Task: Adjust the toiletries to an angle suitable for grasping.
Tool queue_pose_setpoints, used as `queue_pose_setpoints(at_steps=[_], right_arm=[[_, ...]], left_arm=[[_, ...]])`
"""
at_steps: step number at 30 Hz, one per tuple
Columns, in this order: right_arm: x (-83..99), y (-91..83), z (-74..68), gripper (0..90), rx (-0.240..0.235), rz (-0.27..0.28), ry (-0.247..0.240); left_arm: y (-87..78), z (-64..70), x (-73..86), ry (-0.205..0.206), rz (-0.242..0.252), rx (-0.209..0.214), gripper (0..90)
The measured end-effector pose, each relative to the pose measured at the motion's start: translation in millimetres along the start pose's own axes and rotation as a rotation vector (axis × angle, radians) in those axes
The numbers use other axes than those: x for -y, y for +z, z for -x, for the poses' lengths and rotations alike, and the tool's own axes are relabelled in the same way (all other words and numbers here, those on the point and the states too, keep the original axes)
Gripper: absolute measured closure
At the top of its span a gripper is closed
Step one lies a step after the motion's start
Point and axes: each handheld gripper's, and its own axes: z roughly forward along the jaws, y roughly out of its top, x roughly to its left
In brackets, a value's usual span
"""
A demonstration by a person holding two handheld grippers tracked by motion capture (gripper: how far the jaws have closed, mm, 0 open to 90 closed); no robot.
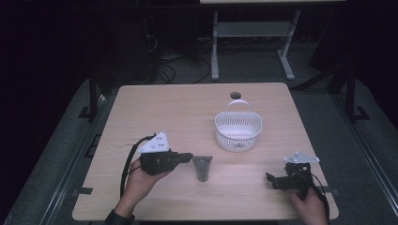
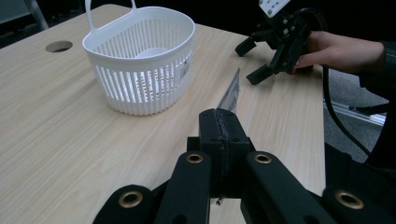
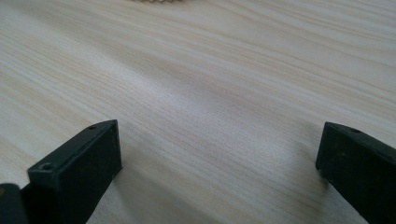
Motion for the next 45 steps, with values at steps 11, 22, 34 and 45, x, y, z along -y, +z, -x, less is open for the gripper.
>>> queue_pose_setpoints(at_steps=[11, 22, 34, 45], right_arm=[[0.0, 0.0, 0.0, 0.0, 0.000, 0.000, 0.000], [0.0, 0.0, 0.0, 0.0, -0.001, 0.000, 0.000], [0.0, 0.0, 0.0, 0.0, 0.000, 0.000, 0.000], [0.0, 0.0, 0.0, 0.0, 0.000, 0.000, -0.001]], left_arm=[[6.9, -5.6, -2.6, 0.000, -0.008, -0.011, 89.6], [10.1, -13.9, -4.4, -0.003, -0.008, -0.021, 89.7], [13.2, -21.5, -6.2, -0.005, -0.012, -0.033, 89.7], [18.1, -29.7, -5.8, -0.010, -0.017, -0.040, 89.6]])
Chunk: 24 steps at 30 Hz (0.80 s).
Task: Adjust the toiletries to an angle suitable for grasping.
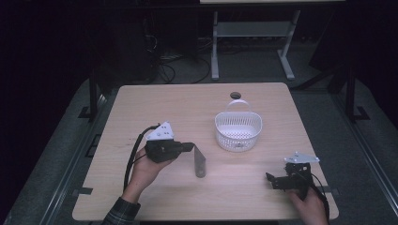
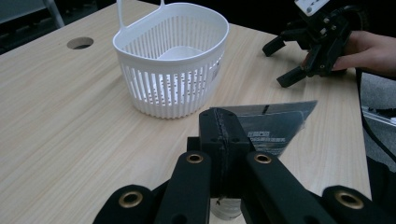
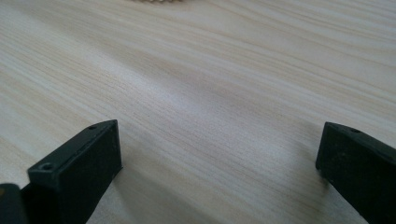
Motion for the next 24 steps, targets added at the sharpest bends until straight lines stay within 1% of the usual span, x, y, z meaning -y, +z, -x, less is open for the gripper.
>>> queue_pose_setpoints(at_steps=[5, 11, 12, 13, 15, 16, 18, 19, 20, 21, 24], right_arm=[[0.0, 0.0, 0.0, 0.0, -0.001, 0.000, 0.001], [0.0, 0.0, 0.0, 0.0, 0.000, 0.000, 0.000], [0.0, 0.0, 0.0, 0.0, 0.000, 0.000, 0.000], [0.0, 0.0, 0.0, 0.0, 0.000, 0.000, 0.000], [0.0, 0.0, 0.0, 0.0, -0.001, 0.000, 0.000], [0.0, -0.1, 0.0, 0.0, 0.000, 0.000, 0.000], [0.0, -0.1, 0.0, 0.0, 0.000, 0.000, 0.000], [0.0, 0.0, 0.0, 0.0, 0.000, 0.000, 0.000], [0.0, 0.0, 0.0, 0.0, 0.000, 0.000, 0.000], [0.0, 0.0, 0.0, 0.0, -0.001, 0.000, 0.000], [0.0, 0.0, 0.0, 0.0, -0.001, 0.000, 0.000]], left_arm=[[1.0, -1.3, 1.1, -0.006, -0.005, -0.002, 89.7], [-5.8, 0.8, 1.3, -0.011, -0.008, -0.001, 89.3], [-5.8, 0.8, 1.3, -0.011, -0.008, -0.001, 87.4], [-7.1, 1.1, 1.4, -0.012, -0.009, -0.006, 87.4], [-9.3, 1.3, 1.5, -0.015, -0.008, -0.006, 83.6], [-10.4, 1.7, 1.5, -0.018, -0.005, -0.003, 80.9], [-12.4, 3.0, 1.3, -0.010, -0.014, -0.011, 71.5], [-13.7, 3.9, 1.1, -0.017, -0.015, -0.008, 60.8], [-13.7, 3.9, 1.1, -0.017, -0.015, -0.008, 56.1], [-14.7, 5.1, 0.8, -0.024, -0.014, -0.008, 49.3], [-14.8, 6.8, 0.3, -0.027, -0.017, -0.008, 37.0]])
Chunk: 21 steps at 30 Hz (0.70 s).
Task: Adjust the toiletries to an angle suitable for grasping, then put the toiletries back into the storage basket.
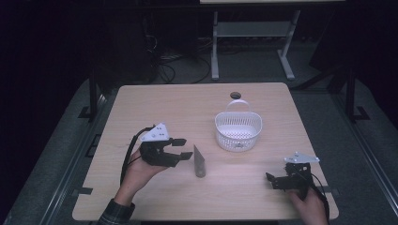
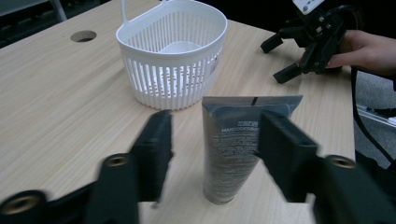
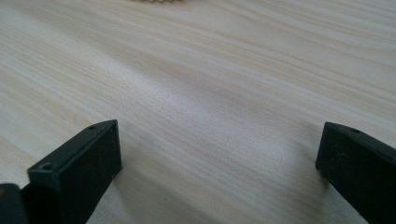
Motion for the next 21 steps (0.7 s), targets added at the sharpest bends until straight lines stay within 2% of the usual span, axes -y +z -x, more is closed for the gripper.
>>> queue_pose_setpoints(at_steps=[1, 2, 4, 5, 8, 13, 21], right_arm=[[0.0, 0.0, 0.0, 0.0, 0.000, 0.000, 0.000], [0.0, 0.0, 0.0, 0.0, 0.000, 0.000, 0.000], [0.0, 0.0, 0.0, 0.0, 0.000, 0.000, 0.000], [0.0, 0.0, 0.0, 0.0, 0.000, 0.000, 0.000], [0.0, 0.0, 0.0, 0.0, 0.000, 0.000, 0.000], [0.0, 0.0, -0.1, 0.0, 0.000, 0.000, 0.002], [0.0, -0.1, -0.2, 0.0, -0.001, 0.000, 0.003]], left_arm=[[0.4, 1.0, -0.2, 0.000, -0.002, 0.000, 37.0], [1.0, 1.8, -0.2, 0.001, -0.004, 0.001, 28.0], [2.6, 4.0, -0.7, 0.009, -0.017, -0.013, 26.1], [4.0, 5.4, -1.2, 0.012, -0.020, -0.020, 20.4], [6.2, 8.6, -3.1, 0.014, -0.022, -0.035, 18.2], [12.3, 10.9, -7.2, 0.014, -0.026, -0.027, 14.4], [23.4, 18.2, -11.9, 0.019, -0.022, -0.018, 13.6]])
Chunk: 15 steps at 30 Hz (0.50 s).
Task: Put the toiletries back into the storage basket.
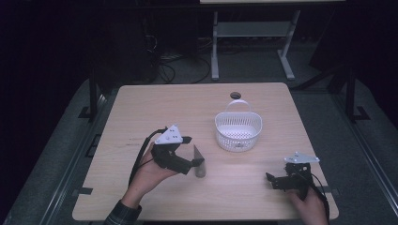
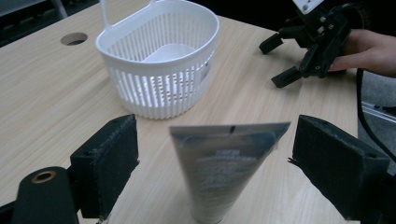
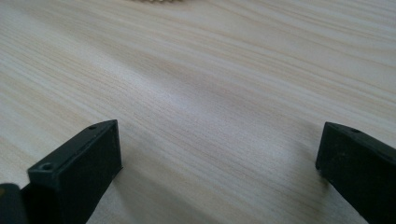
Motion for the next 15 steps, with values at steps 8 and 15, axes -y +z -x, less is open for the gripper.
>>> queue_pose_setpoints(at_steps=[8, 15], right_arm=[[0.5, -0.6, -0.6, 0.0, -0.001, 0.000, 0.000], [0.5, -0.6, -0.7, 0.0, -0.001, 0.001, 0.002]], left_arm=[[13.9, 6.0, -1.5, 0.006, -0.006, 0.015, 13.6], [20.6, 7.7, -1.5, 0.003, -0.007, 0.005, 13.7]])
